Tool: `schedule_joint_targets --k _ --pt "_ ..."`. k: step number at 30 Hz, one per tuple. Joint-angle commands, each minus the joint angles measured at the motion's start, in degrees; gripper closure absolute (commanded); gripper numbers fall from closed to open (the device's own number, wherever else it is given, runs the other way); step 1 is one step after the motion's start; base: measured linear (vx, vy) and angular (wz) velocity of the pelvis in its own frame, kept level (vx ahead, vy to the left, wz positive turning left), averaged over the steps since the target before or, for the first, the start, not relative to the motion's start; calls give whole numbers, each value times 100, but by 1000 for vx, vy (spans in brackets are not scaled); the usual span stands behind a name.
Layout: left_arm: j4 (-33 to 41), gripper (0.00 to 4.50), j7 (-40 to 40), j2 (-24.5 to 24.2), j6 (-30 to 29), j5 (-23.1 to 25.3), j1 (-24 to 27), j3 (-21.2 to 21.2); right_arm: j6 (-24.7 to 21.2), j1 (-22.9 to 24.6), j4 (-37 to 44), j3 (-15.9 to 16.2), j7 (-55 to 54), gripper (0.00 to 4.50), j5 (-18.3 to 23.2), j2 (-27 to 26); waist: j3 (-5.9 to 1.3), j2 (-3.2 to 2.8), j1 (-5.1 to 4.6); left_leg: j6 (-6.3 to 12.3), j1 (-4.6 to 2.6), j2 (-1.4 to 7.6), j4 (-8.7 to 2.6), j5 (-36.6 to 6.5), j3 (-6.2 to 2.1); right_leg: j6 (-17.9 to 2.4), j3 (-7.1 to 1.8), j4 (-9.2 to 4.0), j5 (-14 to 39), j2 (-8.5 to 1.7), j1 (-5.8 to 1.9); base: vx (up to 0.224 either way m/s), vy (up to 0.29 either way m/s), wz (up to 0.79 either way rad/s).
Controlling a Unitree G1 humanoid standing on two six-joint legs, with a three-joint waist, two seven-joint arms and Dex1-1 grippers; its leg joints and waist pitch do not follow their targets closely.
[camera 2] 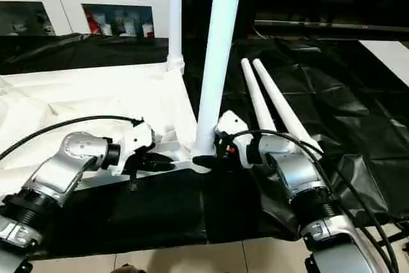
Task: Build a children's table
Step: Rotate leg to tighten
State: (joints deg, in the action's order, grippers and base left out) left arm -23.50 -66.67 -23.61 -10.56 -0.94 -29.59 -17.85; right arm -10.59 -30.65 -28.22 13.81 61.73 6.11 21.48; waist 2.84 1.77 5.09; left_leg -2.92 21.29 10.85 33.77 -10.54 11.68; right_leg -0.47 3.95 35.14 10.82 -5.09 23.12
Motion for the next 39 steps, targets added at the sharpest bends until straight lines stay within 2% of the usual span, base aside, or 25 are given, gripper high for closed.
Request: schedule_joint_targets --k 1,4,5,6,7,8,9,10,11,12,14,15,16,20,24,25,27,29,31,35,36,37,39 --pt "213 450 -206 33 -12 -68 52 -154 51 15 -68 -14 -24 174 -10 -51 -357 19 0 200 -97 281 -383 -907 -124 -1347 -287 -354 767 -364 -272 0 0 0" --pt "126 450 23 109 -52 -13 30 -108 65 28 -196 -140 -357 174 14 -215 -354 24 -4 195 -93 277 -384 -929 -123 -1334 -287 -364 837 -366 -270 0 0 0" --pt "-134 450 595 279 -128 179 -85 -26 152 -53 -552 -399 -1041 174 21 -491 -349 11 -17 135 -99 283 -391 -993 -130 -1342 -291 -379 921 -380 -249 0 0 0" --pt "-159 450 646 300 -134 188 -97 -14 154 -62 -587 -422 -1105 174 23 -517 -336 13 -39 96 -97 279 -405 -1068 -128 -1329 -291 -393 1026 -373 -243 0 0 0" --pt "-421 450 1157 530 -188 253 -224 117 155 -163 -954 -660 -1765 175 47 -783 -335 35 -48 42 -104 278 -413 -1135 -139 -1297 -286 -403 1161 -375 -249 0 0 0" --pt "-487 450 1314 619 -239 257 -262 156 144 -206 -1097 -740 -2024 175 52 -879 -316 23 -67 -79 -140 267 -425 -1373 -142 -1226 -286 -460 1553 -378 -225 0 0 0" --pt "-557 450 1531 716 -287 302 -306 180 137 -250 -1244 -831 -2300 175 70 -988 -324 21 -68 -142 -147 262 -425 -1479 -154 -1133 -287 -478 1824 -392 -228 0 0 0" --pt "-678 450 1904 899 -404 355 -385 231 159 -338 -1486 -995 -2848 175 94 -1167 -325 8 -74 -161 -129 269 -434 -1486 -168 -1073 -289 -482 1868 -399 -235 0 0 0" --pt "-678 450 1904 899 -404 355 -385 231 159 -338 -1486 -995 -2848 175 94 -1167 -328 10 -93 -173 -128 271 -434 -1487 -160 -1060 -292 -480 1838 -390 -224 0 0 0" --pt "-853 450 2461 1159 -552 415 -501 328 155 -466 -1808 -1239 -3596 175 161 -1392 -329 17 -112 -212 -146 265 -440 -1492 -166 -1043 -293 -486 1831 -384 -204 0 0 0" --pt "-1015 450 2995 1446 -712 446 -624 428 195 -598 -2110 -1444 -4329 175 188 -1597 -336 39 -125 -202 -122 260 -444 -1453 -169 -1041 -284 -483 1787 -379 -226 0 0 0" --pt "-1133 450 3446 1714 -767 508 -727 487 274 -738 -2394 -1519 -4891 175 94 -1760 -334 30 -144 -212 -131 254 -429 -1456 -157 -1051 -290 -491 1793 -387 -201 0 0 0" --pt "-1166 450 3570 1791 -768 530 -756 497 293 -781 -2479 -1528 -5037 175 59 -1808 -337 39 -149 -193 -132 241 -427 -1479 -161 -1013 -278 -512 1868 -380 -209 0 0 0" --pt "-1197 450 3643 1925 -742 690 -744 350 600 -939 -2694 -1388 -5005 175 -120 -1982 -358 49 -131 14 -84 236 -408 -1265 -148 -970 -275 -486 1494 -377 -231 0 0 0" --pt "-1188 450 3570 1873 -694 708 -690 311 800 -1020 -2811 -1468 -4978 175 -81 -2016 -354 28 -133 92 -85 243 -412 -1234 -145 -1036 -271 -468 1345 -370 -231 0 0 0" --pt "-1200 450 3572 1864 -675 721 -687 304 852 -1049 -2856 -1495 -4992 119 -67 -2026 -351 31 -141 87 -86 242 -414 -1274 -144 -1043 -270 -473 1383 -369 -227 0 0 0" --pt "-1174 450 3452 1777 -599 664 -662 318 1087 -1102 -2852 -1443 -4793 105 -97 -1944 -344 31 -145 54 -93 243 -420 -1443 -147 -1016 -268 -503 1612 -376 -220 0 0 0" --pt "-1115 450 3287 1691 -488 634 -639 338 1211 -1129 -2784 -1338 -4586 95 -197 -1817 -351 46 -144 68 -83 246 -419 -1403 -148 -1015 -271 -490 1562 -376 -229 0 0 0" --pt "-1082 450 3213 1631 -424 594 -629 384 1136 -1122 -2627 -1254 -4380 67 -249 -1675 -356 53 -134 108 -72 241 -411 -1307 -145 -1029 -269 -479 1456 -372 -245 0 0 0" --pt "-1022 450 2980 1474 -300 467 -606 486 935 -1044 -2203 -1059 -3716 59 -354 -1282 -355 71 -118 260 -41 232 -389 -1057 -134 -1081 -267 -445 1177 -362 -278 0 0 0" --pt "-976 450 2718 1335 -146 384 -571 500 792 -922 -1839 -959 -3051 59 -277 -997 -354 66 -121 292 -49 235 -385 -1026 -128 -1104 -273 -447 1198 -372 -261 0 0 0" --pt "-925 450 2521 1251 -40 324 -537 493 716 -838 -1614 -904 -2644 59 -203 -838 -350 41 -87 363 -49 228 -379 -1060 -133 -1068 -267 -470 1256 -366 -290 0 0 0" --pt "-801 450 2154 1116 105 212 -465 467 633 -687 -1248 -797 -2014 59 -91 -588 -362 60 -78 403 -52 258 -374 -911 -135 -1123 -277 -422 998 -363 -281 0 0 0"
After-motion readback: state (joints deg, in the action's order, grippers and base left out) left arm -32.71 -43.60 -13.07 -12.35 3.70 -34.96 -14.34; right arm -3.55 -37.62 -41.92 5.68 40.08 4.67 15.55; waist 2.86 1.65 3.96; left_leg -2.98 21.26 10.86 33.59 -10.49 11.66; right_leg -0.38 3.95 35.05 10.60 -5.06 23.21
